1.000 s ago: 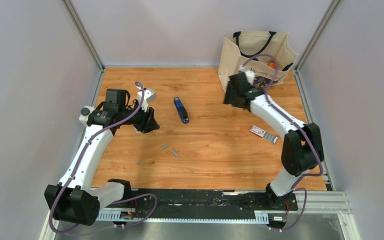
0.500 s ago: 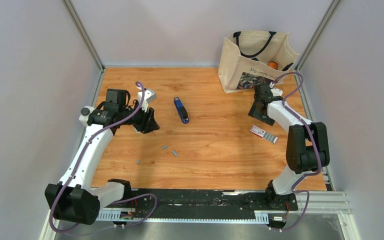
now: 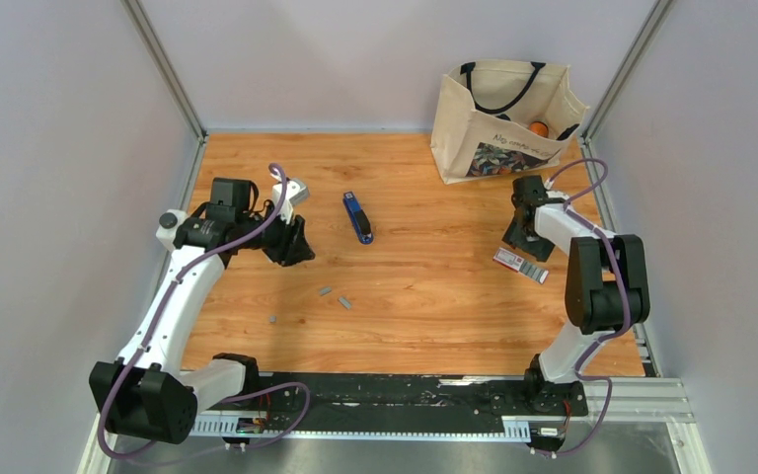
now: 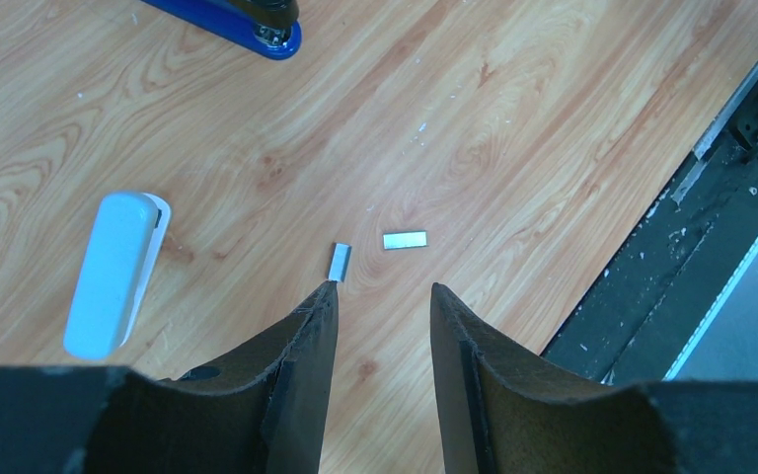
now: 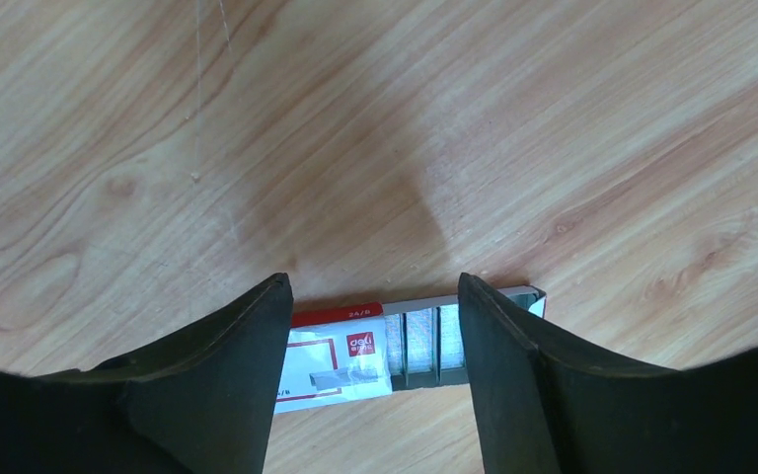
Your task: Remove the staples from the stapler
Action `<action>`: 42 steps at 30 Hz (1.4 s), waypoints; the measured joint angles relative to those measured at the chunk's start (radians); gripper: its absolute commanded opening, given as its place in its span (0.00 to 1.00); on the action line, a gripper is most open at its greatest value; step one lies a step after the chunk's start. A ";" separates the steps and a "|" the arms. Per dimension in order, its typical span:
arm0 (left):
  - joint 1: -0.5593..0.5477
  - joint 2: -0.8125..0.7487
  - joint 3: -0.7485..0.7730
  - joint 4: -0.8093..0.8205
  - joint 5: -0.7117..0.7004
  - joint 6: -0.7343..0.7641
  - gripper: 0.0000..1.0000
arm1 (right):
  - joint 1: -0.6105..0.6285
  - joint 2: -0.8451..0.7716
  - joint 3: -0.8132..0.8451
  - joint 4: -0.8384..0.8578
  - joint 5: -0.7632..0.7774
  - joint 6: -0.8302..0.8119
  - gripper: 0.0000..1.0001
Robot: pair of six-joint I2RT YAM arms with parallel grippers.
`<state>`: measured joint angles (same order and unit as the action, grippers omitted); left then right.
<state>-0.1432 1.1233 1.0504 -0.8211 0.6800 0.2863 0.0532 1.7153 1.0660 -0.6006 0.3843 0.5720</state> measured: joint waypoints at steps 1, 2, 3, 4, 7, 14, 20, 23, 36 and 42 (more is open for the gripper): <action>0.000 0.000 -0.002 0.000 0.000 0.000 0.48 | 0.000 0.000 -0.005 0.000 0.000 0.001 0.64; 0.000 0.000 -0.002 0.000 0.000 0.000 0.48 | 0.000 0.001 -0.008 -0.001 0.000 0.003 0.64; 0.000 0.000 -0.003 0.000 0.000 0.000 0.48 | 0.000 0.003 -0.010 0.000 0.000 0.005 0.64; 0.000 0.000 -0.003 0.000 0.000 0.000 0.48 | 0.000 0.005 -0.013 0.000 0.000 0.008 0.63; 0.000 0.000 -0.003 0.000 -0.001 0.002 0.48 | 0.000 0.009 -0.024 0.000 -0.002 0.016 0.63; 0.000 -0.005 -0.015 0.001 -0.001 0.004 0.49 | 0.000 -0.026 -0.076 0.041 -0.018 0.064 0.61; 0.000 -0.011 -0.016 0.001 -0.001 0.004 0.48 | 0.006 -0.085 -0.149 0.067 -0.053 0.113 0.59; 0.000 -0.023 -0.016 0.001 -0.001 0.004 0.48 | 0.032 -0.114 -0.180 0.066 -0.063 0.143 0.59; 0.000 -0.048 -0.028 0.001 0.000 0.007 0.49 | 0.267 -0.202 -0.260 0.024 -0.076 0.300 0.61; 0.000 -0.056 -0.029 0.001 0.000 0.010 0.49 | 0.275 -0.209 -0.228 -0.055 -0.079 0.314 0.68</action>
<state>-0.1432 1.0672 1.0214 -0.8204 0.6796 0.2958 0.3279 1.5059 0.8383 -0.6559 0.3058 0.8860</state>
